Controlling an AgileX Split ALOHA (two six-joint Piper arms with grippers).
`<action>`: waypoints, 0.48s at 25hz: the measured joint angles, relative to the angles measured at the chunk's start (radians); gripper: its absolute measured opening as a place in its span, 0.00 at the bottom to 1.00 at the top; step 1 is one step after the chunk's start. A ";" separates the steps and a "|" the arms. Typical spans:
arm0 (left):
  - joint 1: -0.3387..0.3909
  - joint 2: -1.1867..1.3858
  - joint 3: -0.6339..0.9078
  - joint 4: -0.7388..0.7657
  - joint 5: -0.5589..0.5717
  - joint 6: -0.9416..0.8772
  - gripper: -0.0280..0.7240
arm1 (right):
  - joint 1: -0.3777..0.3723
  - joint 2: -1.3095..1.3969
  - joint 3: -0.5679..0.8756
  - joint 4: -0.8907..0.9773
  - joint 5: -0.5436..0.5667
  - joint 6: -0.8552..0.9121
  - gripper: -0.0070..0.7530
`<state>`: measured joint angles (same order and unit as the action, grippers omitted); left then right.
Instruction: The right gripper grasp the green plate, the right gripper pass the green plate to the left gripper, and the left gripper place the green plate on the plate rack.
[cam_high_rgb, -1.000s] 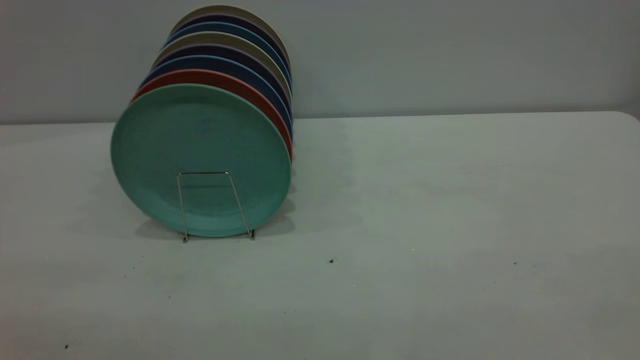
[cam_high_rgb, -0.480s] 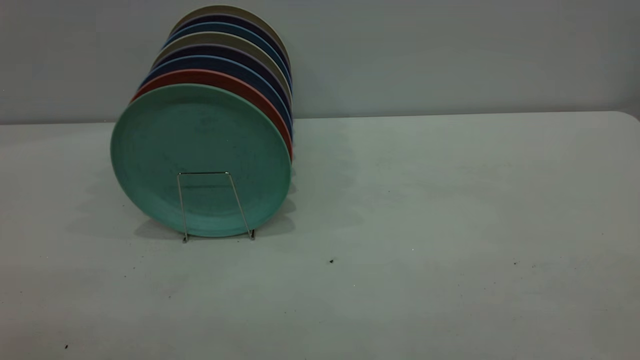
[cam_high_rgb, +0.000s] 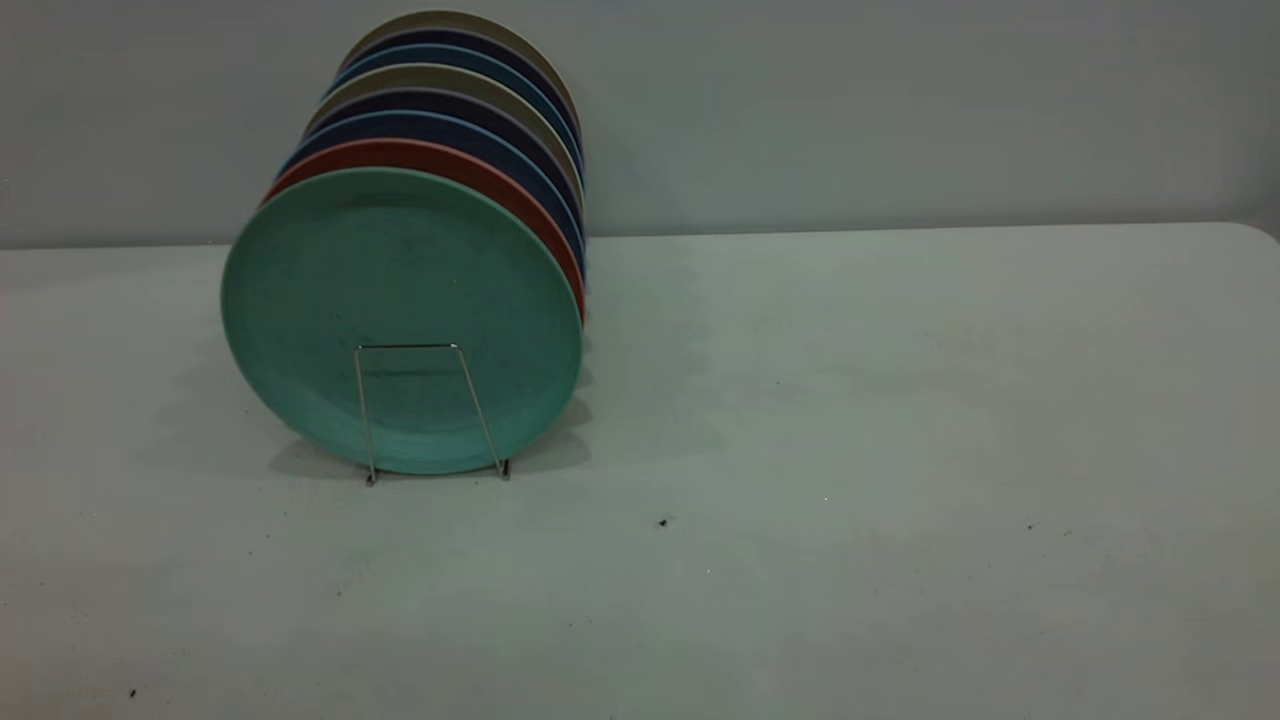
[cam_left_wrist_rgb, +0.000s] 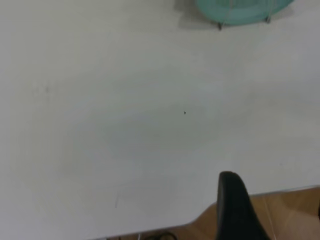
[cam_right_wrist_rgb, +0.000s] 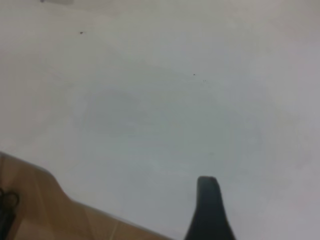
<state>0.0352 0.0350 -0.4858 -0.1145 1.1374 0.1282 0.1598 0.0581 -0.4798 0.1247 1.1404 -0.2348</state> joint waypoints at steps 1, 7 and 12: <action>-0.001 -0.008 0.000 0.000 0.000 0.000 0.61 | 0.000 0.000 0.000 0.001 0.000 0.000 0.76; -0.002 -0.019 0.000 0.002 0.000 -0.009 0.61 | 0.000 0.000 0.000 0.002 0.000 0.000 0.76; -0.002 -0.019 0.000 0.002 0.000 -0.009 0.61 | 0.000 0.000 0.000 0.004 0.000 0.000 0.76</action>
<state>0.0330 0.0163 -0.4858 -0.1125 1.1374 0.1193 0.1598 0.0581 -0.4798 0.1289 1.1404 -0.2348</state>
